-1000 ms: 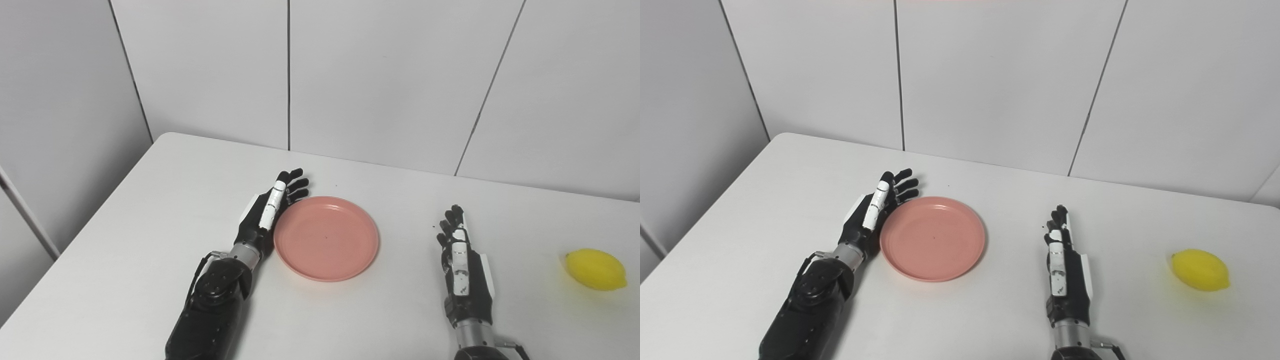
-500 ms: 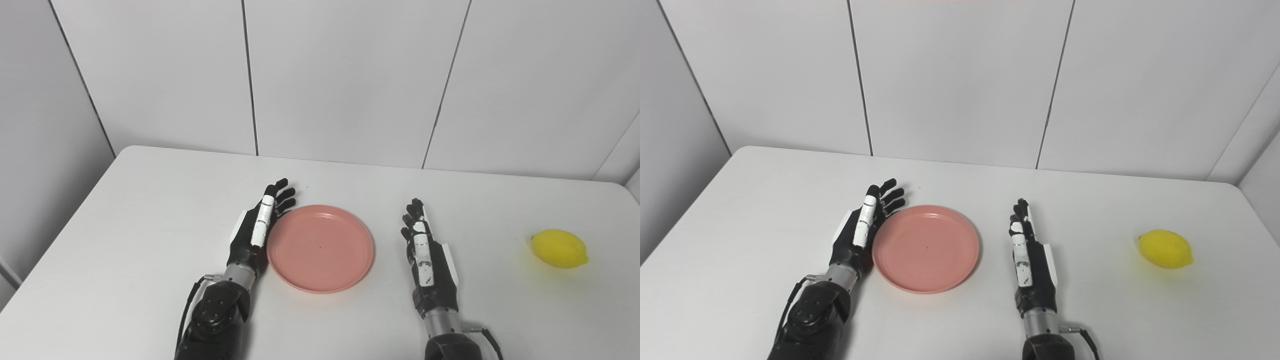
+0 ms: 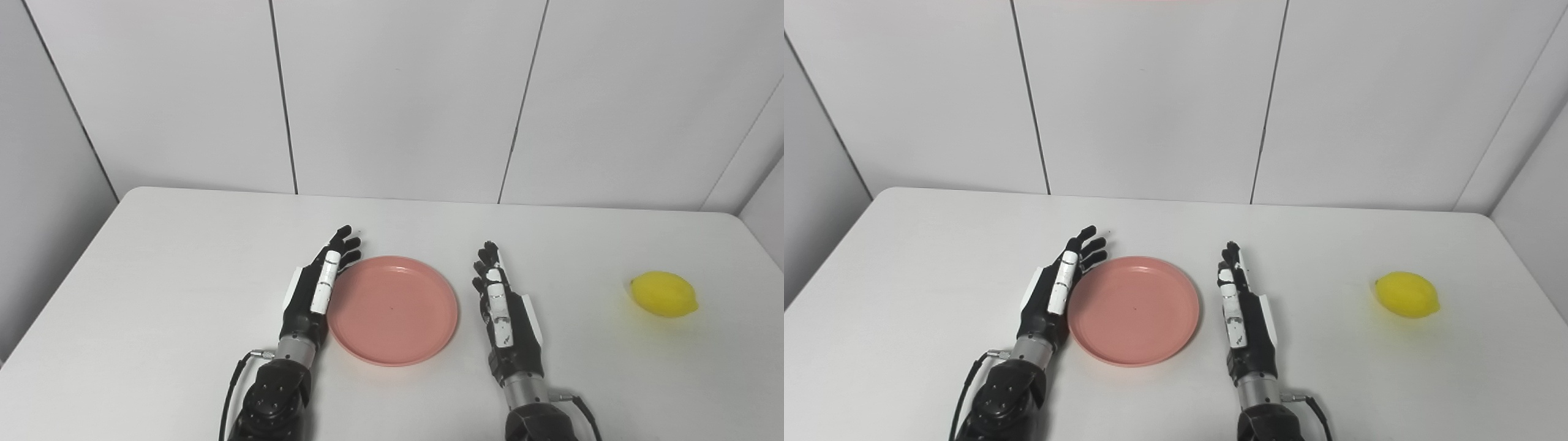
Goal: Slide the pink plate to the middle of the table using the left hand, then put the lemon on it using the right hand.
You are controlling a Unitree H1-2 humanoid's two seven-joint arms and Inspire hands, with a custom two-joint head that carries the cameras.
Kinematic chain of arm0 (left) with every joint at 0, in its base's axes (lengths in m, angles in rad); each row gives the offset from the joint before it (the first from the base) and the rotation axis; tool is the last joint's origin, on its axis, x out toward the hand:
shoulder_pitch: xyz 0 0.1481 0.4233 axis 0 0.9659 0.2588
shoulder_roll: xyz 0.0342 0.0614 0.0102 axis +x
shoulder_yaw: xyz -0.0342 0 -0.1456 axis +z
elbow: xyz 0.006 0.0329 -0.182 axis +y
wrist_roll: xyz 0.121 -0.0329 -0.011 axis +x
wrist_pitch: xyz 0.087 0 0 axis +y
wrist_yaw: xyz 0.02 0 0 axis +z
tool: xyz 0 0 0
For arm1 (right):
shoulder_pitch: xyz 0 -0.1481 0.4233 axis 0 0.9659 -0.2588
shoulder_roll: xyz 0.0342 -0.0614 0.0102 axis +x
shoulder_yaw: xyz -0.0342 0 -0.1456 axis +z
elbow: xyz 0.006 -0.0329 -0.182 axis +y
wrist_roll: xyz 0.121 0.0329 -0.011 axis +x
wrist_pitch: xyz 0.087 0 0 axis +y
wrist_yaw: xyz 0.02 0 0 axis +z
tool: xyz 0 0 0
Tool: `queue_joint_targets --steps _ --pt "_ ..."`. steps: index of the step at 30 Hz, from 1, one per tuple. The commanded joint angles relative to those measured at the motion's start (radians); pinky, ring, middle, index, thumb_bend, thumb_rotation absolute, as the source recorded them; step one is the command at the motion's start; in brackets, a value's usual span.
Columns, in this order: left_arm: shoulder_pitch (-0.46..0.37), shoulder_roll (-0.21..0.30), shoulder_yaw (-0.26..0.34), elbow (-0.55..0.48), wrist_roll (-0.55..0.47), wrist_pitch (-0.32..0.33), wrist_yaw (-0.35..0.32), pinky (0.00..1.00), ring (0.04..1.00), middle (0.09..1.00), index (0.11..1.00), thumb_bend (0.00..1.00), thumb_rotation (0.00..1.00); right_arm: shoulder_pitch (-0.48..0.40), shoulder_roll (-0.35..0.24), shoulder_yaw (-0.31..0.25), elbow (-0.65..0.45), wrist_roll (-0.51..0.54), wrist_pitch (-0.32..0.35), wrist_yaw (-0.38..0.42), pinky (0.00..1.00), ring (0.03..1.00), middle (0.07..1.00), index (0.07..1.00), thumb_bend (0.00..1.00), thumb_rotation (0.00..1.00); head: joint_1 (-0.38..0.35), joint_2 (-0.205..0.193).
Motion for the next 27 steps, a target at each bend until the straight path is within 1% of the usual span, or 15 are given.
queue_joint_targets --steps 1,5,9,12,15,24,27 --pt "0.003 -0.014 -0.005 0.008 0.009 -0.028 0.004 0.84 0.872 0.882 0.879 0.58 1.00 -0.034 0.006 0.002 -0.029 -0.007 -0.012 -0.002 1.00 1.000 1.000 1.000 0.76 1.00 0.001 0.000" --pt "0.003 -0.018 -0.010 0.020 0.025 -0.051 0.016 0.86 0.890 0.898 0.893 0.57 1.00 -0.036 0.007 -0.003 -0.028 0.001 -0.012 -0.001 1.00 1.000 1.000 1.000 0.75 1.00 0.000 0.001" --pt "0.009 -0.010 -0.024 0.017 0.032 -0.060 -0.007 0.89 0.928 0.934 0.931 0.57 1.00 -0.038 0.005 -0.005 -0.029 0.003 -0.017 -0.001 1.00 1.000 1.000 1.000 0.74 1.00 0.002 0.000" --pt "0.015 -0.010 -0.035 0.005 0.037 -0.044 -0.010 0.91 0.949 0.955 0.954 0.55 1.00 -0.040 0.005 -0.008 -0.027 0.002 -0.023 -0.003 1.00 1.000 1.000 1.000 0.73 1.00 0.002 0.000" --pt "0.019 -0.010 -0.044 -0.002 0.029 -0.042 -0.021 0.93 0.961 0.972 0.970 0.55 1.00 -0.041 0.005 -0.008 -0.027 -0.006 -0.030 -0.008 1.00 1.000 1.000 1.000 0.73 1.00 0.001 -0.001" --pt "0.028 -0.016 -0.053 0.001 -0.004 -0.064 -0.058 0.97 0.982 0.997 0.999 0.57 1.00 -0.038 0.006 -0.007 -0.033 -0.004 -0.025 -0.008 1.00 1.000 1.000 1.000 0.75 1.00 0.002 0.004" --pt "0.029 -0.017 -0.052 0.004 -0.001 -0.070 -0.061 0.97 0.978 0.995 0.998 0.57 1.00 -0.038 0.007 -0.007 -0.032 -0.006 -0.029 -0.012 1.00 1.000 1.000 1.000 0.74 1.00 0.002 0.004"
